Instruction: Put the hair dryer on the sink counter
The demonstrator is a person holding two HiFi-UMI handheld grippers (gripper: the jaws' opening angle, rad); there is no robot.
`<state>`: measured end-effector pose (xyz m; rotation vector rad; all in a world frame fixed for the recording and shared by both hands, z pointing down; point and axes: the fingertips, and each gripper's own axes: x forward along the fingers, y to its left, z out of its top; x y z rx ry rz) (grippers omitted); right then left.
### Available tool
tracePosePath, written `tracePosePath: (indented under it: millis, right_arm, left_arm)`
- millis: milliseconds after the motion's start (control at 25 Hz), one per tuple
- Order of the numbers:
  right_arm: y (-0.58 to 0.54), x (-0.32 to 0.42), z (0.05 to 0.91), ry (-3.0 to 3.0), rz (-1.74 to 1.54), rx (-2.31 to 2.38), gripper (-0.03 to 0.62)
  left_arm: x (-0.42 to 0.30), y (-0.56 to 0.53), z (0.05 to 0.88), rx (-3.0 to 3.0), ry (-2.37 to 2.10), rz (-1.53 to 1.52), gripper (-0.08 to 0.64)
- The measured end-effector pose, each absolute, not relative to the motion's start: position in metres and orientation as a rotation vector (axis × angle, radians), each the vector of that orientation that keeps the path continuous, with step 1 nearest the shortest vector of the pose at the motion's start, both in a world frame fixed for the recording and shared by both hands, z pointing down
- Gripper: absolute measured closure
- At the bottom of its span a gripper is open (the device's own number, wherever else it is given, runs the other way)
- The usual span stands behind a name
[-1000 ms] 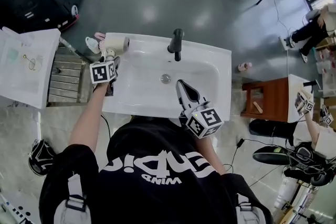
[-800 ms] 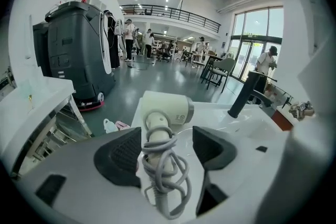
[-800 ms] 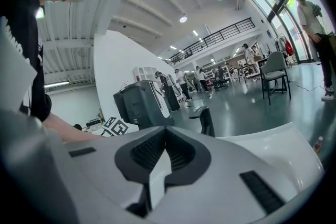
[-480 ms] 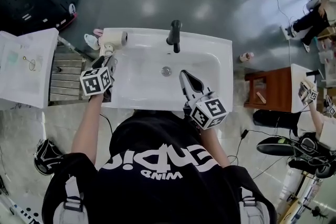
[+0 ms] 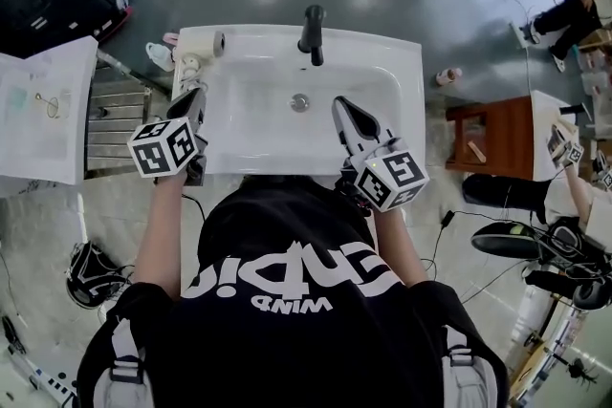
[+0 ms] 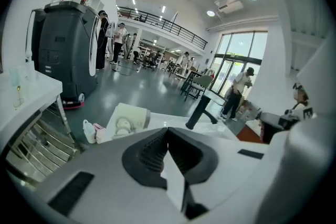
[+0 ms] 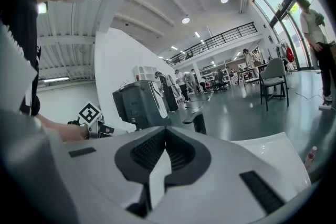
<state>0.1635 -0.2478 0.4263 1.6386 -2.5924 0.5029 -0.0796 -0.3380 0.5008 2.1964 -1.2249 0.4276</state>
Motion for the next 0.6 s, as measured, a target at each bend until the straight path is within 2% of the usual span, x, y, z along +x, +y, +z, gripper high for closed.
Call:
tracePosePath:
  millis: [240, 600]
  right_arm:
    - [-0.243, 0.158, 0.410, -2.640, 0.448, 1.607, 0.574]
    - [-0.240, 0.159, 0.386, -2.704, 0.300, 1.562, 0.574]
  left_arm:
    - [-0.047, -0.320, 0.458, 2.387, -1.126, 0.408, 0.540]
    - [-0.023, -0.305, 0.405, 2.613, -0.983, 0.159, 0.541]
